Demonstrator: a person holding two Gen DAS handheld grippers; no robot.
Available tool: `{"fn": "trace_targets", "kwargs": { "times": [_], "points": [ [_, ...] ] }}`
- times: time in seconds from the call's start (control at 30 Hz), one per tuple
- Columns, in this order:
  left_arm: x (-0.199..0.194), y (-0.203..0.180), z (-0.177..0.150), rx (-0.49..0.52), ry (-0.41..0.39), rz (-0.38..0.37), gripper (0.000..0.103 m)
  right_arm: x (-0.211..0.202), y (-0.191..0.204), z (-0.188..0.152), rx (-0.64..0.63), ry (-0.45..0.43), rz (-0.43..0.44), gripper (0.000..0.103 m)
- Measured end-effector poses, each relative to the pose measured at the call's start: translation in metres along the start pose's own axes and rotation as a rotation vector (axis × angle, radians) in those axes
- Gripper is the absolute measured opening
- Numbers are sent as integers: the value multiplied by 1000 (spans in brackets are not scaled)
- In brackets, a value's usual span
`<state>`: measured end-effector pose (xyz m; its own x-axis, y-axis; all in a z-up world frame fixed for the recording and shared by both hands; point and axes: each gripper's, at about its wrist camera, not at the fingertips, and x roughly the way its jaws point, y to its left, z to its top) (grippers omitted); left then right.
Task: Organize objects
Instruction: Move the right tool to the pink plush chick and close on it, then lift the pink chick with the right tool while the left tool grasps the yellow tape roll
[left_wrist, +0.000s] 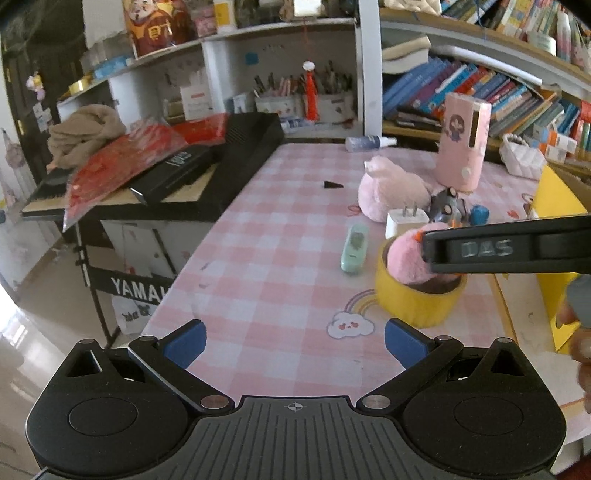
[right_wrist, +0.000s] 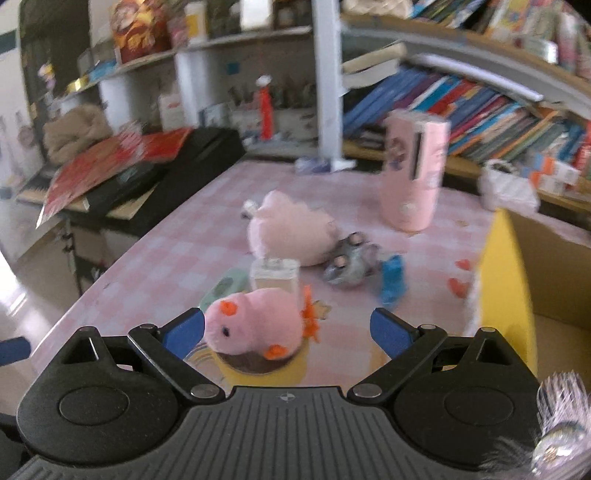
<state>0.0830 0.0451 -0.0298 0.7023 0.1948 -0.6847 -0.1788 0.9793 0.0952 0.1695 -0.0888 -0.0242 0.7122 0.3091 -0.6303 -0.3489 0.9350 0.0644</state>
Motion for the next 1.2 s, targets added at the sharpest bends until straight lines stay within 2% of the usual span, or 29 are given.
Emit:
{"fn": "trace_targets", "kwargs": {
  "times": [0.3,0.4,0.53,0.63,0.73,0.8,0.93,1.13,1.2],
  "points": [
    [19,-10,7,24,49,-5,103,50,7,2,-113,101,55,98],
    [24,-13,9,35,53,-27,103,55,6,2,-134,109,95,81],
    [29,-22,16,47,37,-67,103,47,2,9,-141,61,142,78],
    [35,-31,23,57,23,-102,103,25,-9,23,-88,-49,163,78],
    [43,-42,31,68,14,-149,103,4,-24,35,-67,-169,110,79],
    [51,-50,35,74,21,-188,103,-4,-34,41,-49,-210,57,79],
    [69,-67,41,84,53,-227,103,-10,-52,45,-9,-221,12,79],
    [94,-82,46,103,102,-235,102,-11,-56,41,-31,-220,20,79],
    [100,-85,46,112,108,-240,98,-14,-55,41,-44,-229,22,79]
  ]
}}
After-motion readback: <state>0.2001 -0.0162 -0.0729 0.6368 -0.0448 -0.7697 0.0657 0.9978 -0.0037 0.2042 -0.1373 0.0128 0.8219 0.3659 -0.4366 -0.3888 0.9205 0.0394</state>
